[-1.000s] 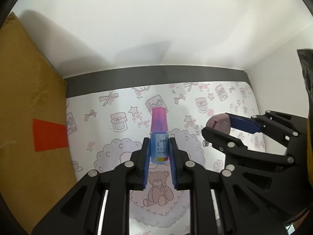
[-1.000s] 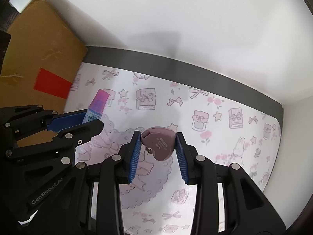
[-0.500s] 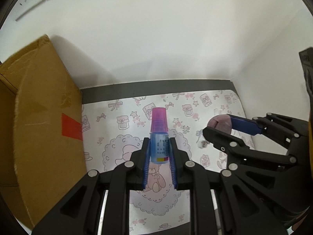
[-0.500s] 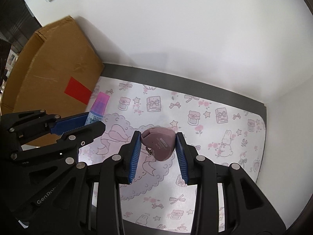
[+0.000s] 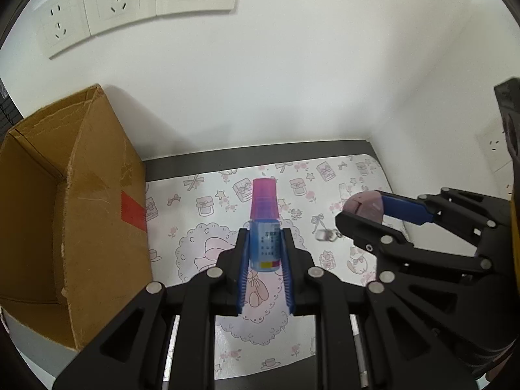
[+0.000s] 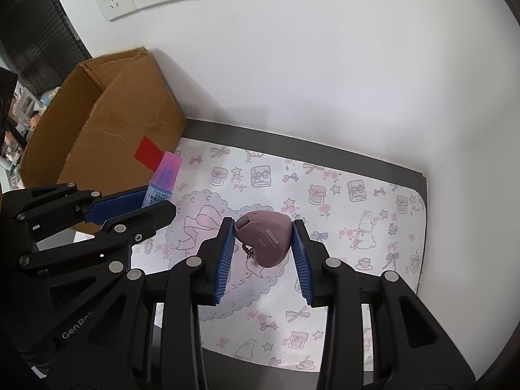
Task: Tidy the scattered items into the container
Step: 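Lift and carry the bottle and heart pouch over the box with both tools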
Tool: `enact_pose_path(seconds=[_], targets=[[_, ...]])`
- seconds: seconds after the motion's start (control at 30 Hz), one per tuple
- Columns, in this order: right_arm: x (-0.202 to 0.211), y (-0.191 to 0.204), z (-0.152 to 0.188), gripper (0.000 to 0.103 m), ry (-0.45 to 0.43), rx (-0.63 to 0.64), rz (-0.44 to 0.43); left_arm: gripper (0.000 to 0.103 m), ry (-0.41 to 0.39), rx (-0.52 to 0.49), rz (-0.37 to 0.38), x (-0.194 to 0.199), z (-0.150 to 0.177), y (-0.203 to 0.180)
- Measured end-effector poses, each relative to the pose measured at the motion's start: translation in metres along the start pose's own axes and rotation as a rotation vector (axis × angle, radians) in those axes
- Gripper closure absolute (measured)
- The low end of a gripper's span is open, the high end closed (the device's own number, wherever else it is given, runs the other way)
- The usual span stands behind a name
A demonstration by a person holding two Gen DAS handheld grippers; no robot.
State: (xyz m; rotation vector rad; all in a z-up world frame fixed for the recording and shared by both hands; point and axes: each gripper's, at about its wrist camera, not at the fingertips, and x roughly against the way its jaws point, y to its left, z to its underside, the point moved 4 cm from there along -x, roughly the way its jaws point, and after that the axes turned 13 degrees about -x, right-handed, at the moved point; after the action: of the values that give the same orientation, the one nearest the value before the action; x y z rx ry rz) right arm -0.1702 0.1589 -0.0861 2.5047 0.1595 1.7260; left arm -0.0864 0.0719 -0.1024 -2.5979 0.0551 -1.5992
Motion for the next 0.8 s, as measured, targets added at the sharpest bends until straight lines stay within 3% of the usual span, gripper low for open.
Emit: enact_pose_path(seconds=[0.8], targets=[[0.046, 0.027, -0.007, 0.066, -0.071, 0.056, -0.006, 0.085, -0.071, 0.005, -0.026, 0.049, -0.009, 0.015]])
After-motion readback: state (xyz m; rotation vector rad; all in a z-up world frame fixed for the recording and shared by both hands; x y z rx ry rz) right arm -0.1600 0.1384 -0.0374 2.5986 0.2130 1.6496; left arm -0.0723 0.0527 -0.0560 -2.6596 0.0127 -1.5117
